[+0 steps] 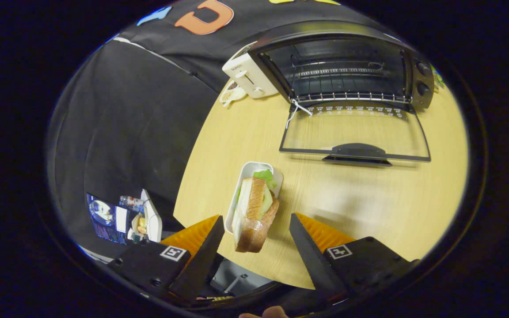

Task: Open the toaster oven, put the food inside, and close the toaster oven door.

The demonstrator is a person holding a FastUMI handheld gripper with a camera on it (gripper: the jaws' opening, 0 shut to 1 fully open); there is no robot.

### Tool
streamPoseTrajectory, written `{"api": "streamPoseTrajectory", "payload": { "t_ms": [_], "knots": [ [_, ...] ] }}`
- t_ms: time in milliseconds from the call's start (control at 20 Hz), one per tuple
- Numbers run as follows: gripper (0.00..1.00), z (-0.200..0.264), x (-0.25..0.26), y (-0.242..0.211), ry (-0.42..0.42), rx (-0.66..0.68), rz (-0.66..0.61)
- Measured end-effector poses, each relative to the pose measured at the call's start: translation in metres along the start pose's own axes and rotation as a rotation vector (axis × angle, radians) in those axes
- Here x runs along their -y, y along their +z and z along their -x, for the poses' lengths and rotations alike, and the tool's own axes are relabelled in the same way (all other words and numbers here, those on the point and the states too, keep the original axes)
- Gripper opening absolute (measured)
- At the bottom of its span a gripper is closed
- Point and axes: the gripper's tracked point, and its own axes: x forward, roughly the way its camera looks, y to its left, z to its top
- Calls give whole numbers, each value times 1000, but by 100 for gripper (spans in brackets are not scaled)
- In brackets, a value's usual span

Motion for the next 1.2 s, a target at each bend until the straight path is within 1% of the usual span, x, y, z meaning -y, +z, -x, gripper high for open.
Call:
{"api": "streamPoseTrajectory", "payload": {
  "t_ms": [200, 350, 500, 600, 650, 750, 950, 1050, 1200],
  "knots": [
    [99, -24, 1, 1, 33, -60, -84],
    [93, -34, -2, 2, 74, -96, -149],
    [64, -36, -10, 2, 114, -118, -200],
    [45, -35, -12, 5, 122, -114, -198],
    [42, -33, -14, 4, 123, -117, -190],
    [39, -23, -23, 5, 142, -114, -184],
    [38, 6, -36, 19, 180, -65, -183],
    [38, 25, -42, 28, 198, -28, -180],
    [38, 52, -41, 48, 198, 65, -154]
  ]
}}
